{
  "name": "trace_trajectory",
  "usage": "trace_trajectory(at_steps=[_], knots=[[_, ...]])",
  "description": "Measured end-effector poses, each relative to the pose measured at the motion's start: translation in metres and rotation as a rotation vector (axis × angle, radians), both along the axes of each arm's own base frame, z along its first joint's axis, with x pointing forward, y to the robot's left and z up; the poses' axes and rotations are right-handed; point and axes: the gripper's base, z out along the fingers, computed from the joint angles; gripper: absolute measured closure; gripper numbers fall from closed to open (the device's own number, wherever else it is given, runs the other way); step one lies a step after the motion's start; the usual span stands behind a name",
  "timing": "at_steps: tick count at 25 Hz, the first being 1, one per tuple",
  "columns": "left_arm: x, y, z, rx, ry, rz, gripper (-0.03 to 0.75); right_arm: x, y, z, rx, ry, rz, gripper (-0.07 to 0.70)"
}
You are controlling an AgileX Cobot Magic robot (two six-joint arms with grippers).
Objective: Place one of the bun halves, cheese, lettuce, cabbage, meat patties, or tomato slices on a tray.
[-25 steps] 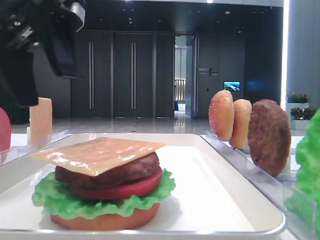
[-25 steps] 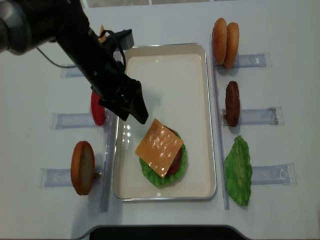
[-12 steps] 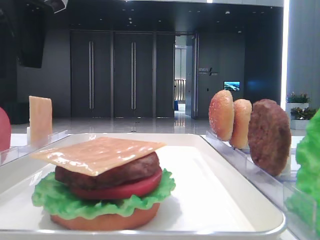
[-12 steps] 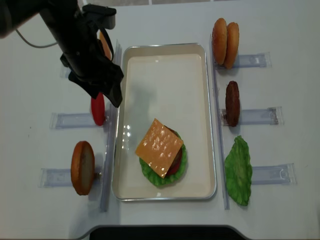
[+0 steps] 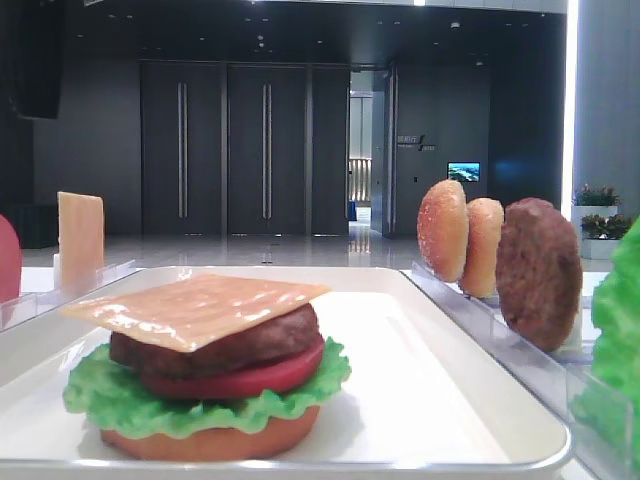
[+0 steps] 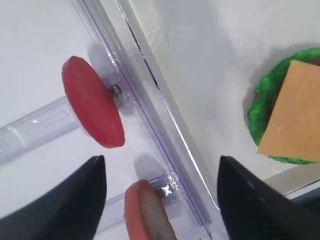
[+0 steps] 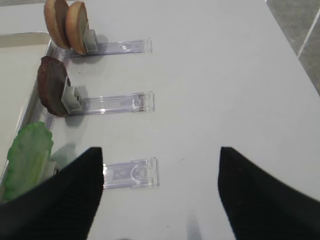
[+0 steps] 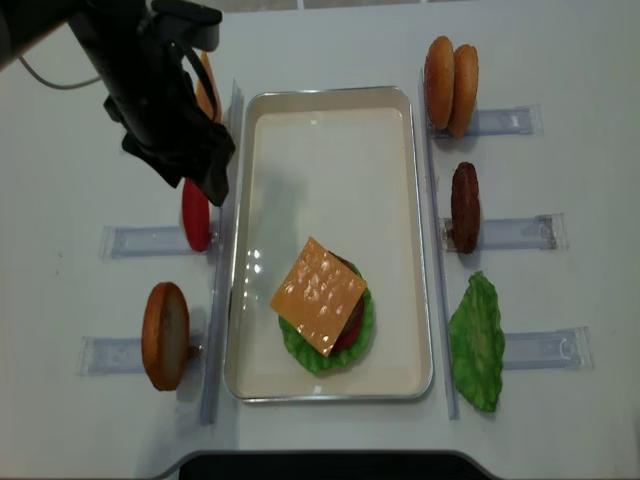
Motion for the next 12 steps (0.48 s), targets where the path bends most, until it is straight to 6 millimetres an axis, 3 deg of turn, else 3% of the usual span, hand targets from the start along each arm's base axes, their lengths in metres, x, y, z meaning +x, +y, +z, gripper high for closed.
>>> trace_trajectory(at_steps=[7, 12], knots=[[-0.009, 0.008, 0.022, 0.013, -0.077, -0.005, 0.192, 0.000, 0.000, 0.000, 0.000, 0.000, 0.000, 0.166], [-0.005, 0.026, 0.025, 0.016, -0.085, 0.068, 0.192, 0.000, 0.000, 0.000, 0.000, 0.000, 0.000, 0.166]])
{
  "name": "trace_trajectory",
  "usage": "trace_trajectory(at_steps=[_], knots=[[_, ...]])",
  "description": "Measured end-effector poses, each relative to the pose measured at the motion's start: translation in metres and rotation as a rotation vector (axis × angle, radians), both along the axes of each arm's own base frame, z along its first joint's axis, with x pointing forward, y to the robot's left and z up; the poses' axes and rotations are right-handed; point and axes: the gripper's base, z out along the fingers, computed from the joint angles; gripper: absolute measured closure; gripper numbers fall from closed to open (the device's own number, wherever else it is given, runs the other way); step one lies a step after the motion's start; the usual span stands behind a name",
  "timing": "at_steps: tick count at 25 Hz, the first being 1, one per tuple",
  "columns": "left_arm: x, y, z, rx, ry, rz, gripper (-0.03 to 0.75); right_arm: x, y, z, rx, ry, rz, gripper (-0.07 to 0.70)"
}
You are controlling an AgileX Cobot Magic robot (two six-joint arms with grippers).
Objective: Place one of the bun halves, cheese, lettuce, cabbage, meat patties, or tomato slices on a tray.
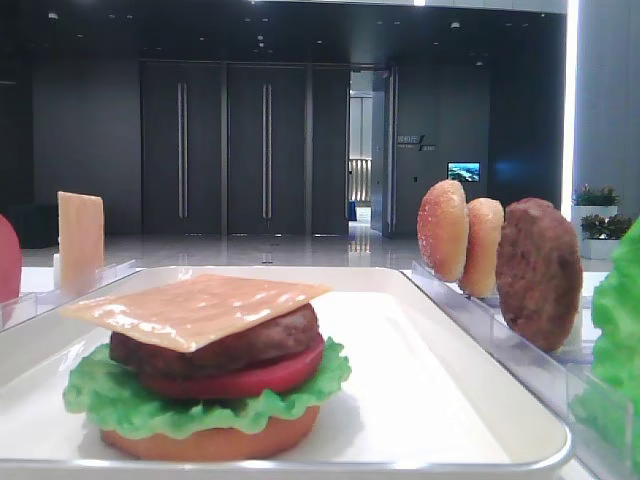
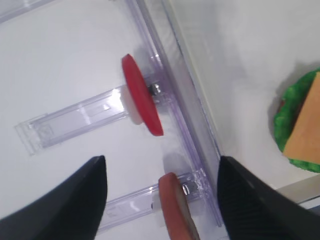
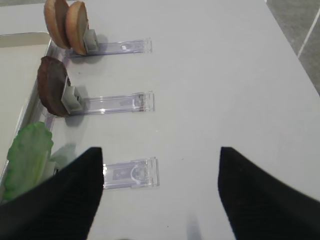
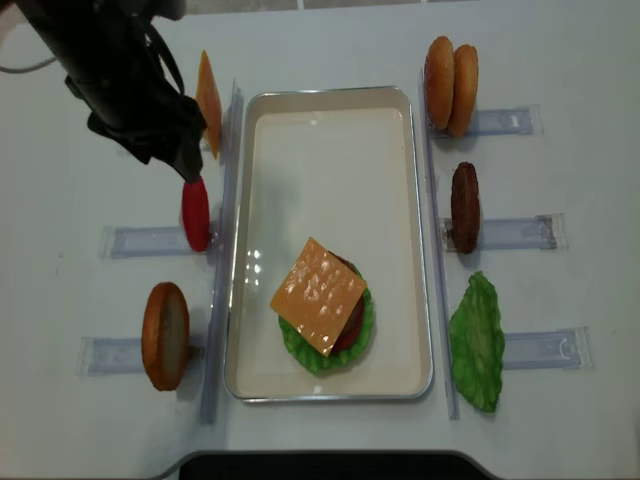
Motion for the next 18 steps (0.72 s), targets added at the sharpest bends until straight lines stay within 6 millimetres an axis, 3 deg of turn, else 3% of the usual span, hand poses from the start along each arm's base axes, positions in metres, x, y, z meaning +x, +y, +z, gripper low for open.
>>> trace_trajectory(at_steps=[10, 18], knots=[[0.013, 0.078, 0.000, 0.028, -0.004, 0.247, 0.201, 0.000, 0.000, 0.000, 0.000, 0.000, 0.000, 0.166], [0.013, 0.110, 0.000, 0.065, -0.008, 0.334, 0.209, 0.000, 0.000, 0.000, 0.000, 0.000, 0.000, 0.166]])
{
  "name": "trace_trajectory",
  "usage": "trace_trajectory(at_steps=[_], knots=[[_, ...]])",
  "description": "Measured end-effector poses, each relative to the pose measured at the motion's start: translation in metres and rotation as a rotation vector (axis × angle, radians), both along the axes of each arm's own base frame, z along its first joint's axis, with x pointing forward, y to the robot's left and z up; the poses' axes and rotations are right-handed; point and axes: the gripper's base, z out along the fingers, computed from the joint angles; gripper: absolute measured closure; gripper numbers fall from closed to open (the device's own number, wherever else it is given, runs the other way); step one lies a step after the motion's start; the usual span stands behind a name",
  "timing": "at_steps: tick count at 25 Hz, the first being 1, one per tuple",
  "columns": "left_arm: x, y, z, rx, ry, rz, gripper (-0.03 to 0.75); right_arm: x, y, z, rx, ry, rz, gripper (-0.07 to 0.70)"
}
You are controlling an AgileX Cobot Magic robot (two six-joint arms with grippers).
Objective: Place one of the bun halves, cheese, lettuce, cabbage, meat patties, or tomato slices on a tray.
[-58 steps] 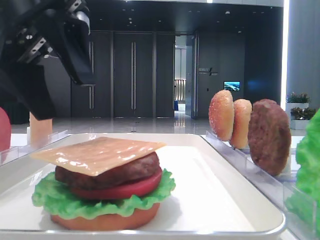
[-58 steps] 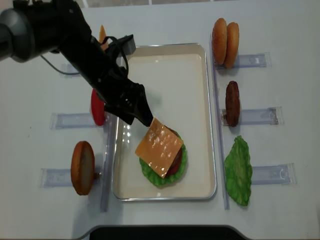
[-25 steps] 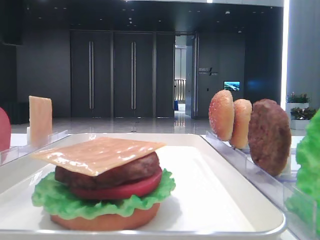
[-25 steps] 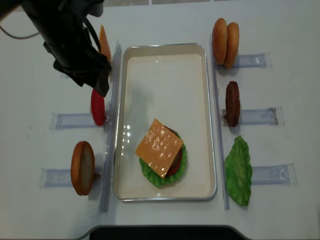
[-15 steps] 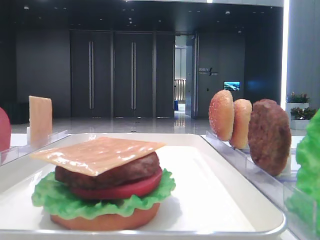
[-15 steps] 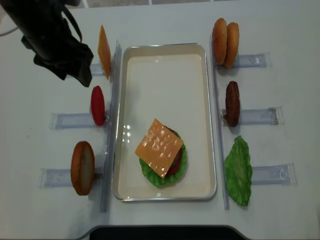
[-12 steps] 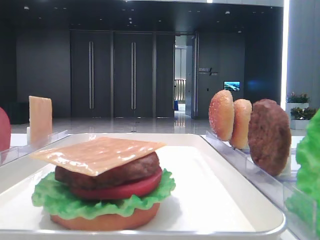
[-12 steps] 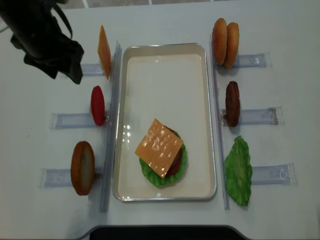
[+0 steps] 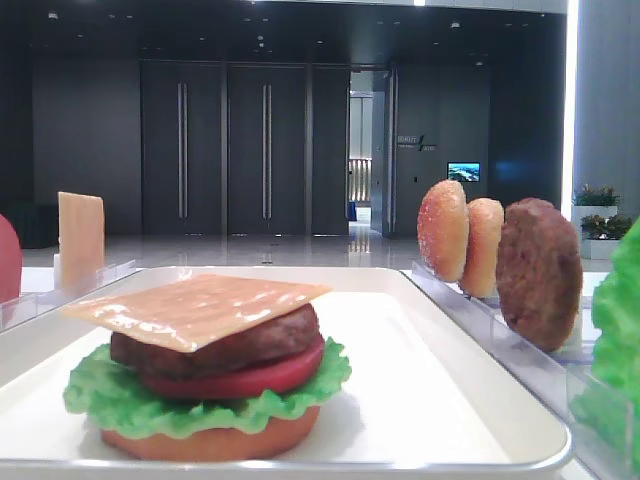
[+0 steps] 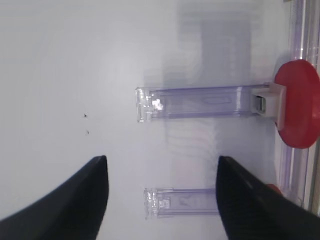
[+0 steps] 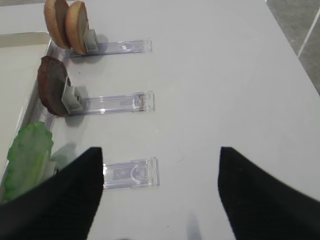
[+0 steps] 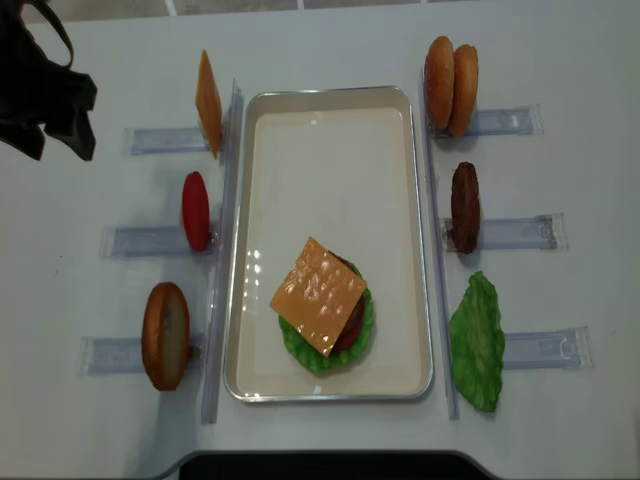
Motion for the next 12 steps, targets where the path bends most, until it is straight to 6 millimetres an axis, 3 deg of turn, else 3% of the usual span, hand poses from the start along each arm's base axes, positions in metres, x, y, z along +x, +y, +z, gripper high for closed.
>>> trace_trajectory(at_steps=[6, 12], knots=[[-0.001, 0.005, -0.003, -0.006, 0.009, 0.023, 0.209, 0.000, 0.000, 0.000, 0.000, 0.000, 0.000, 0.166], [-0.022, 0.002, -0.029, -0.030, 0.112, 0.027, 0.209, 0.000, 0.000, 0.000, 0.000, 0.000, 0.000, 0.166]])
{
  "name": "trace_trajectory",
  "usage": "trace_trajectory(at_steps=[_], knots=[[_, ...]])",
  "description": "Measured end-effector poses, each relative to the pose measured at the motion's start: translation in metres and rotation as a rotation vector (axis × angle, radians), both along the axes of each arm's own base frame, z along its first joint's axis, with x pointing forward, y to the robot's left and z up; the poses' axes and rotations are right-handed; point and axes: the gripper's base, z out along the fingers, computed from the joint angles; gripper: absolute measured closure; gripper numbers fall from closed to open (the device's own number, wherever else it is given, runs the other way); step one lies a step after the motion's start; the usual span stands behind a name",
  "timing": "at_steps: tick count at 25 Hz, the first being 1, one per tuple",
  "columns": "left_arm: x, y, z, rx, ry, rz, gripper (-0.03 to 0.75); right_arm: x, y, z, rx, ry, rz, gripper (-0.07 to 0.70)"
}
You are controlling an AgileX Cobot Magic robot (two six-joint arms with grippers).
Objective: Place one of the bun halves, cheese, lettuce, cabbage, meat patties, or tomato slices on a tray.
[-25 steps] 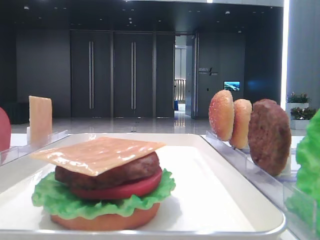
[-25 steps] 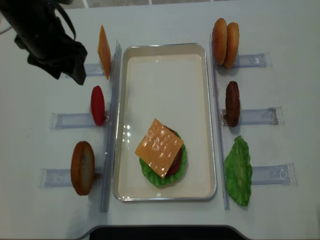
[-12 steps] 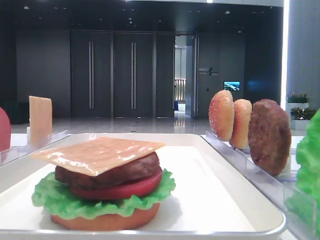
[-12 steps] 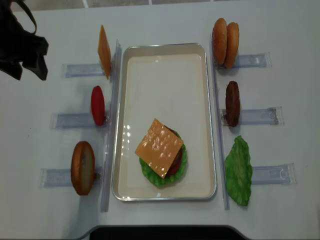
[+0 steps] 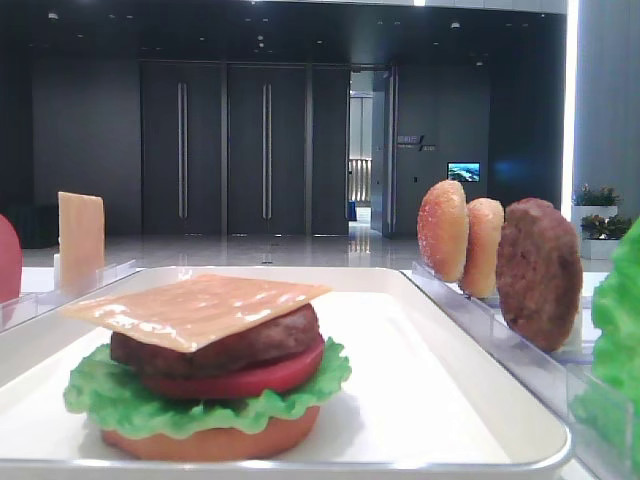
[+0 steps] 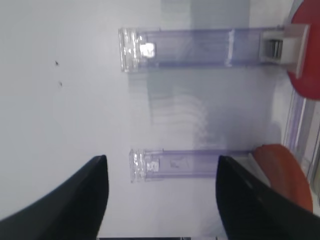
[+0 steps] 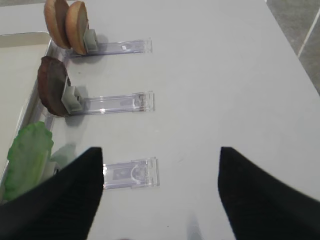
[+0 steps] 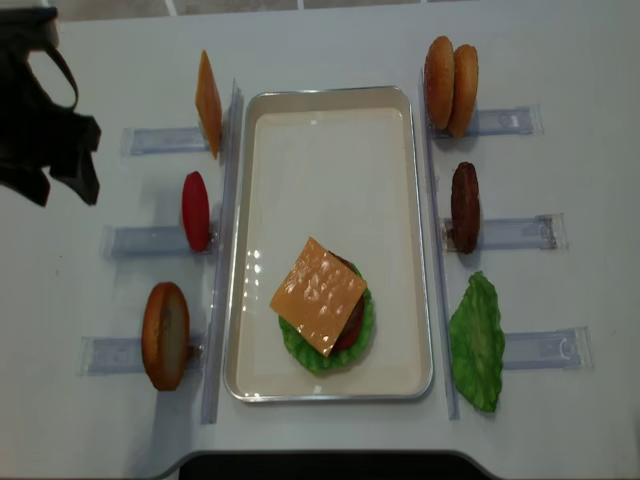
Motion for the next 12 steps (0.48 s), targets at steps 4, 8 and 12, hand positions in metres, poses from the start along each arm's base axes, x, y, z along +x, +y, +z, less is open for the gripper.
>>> trace_trajectory(at_steps=[4, 8, 12], knots=[[-0.021, -0.001, -0.010, -0.004, 0.045, 0.002, 0.209, 0.000, 0.000, 0.000, 0.000, 0.000, 0.000, 0.166], [-0.040, -0.003, -0.004, -0.009, 0.023, 0.005, 0.209, 0.000, 0.000, 0.000, 0.000, 0.000, 0.000, 0.166], [-0.066, -0.006, 0.002, -0.024, -0.010, 0.010, 0.209, 0.000, 0.000, 0.000, 0.000, 0.000, 0.000, 0.166]])
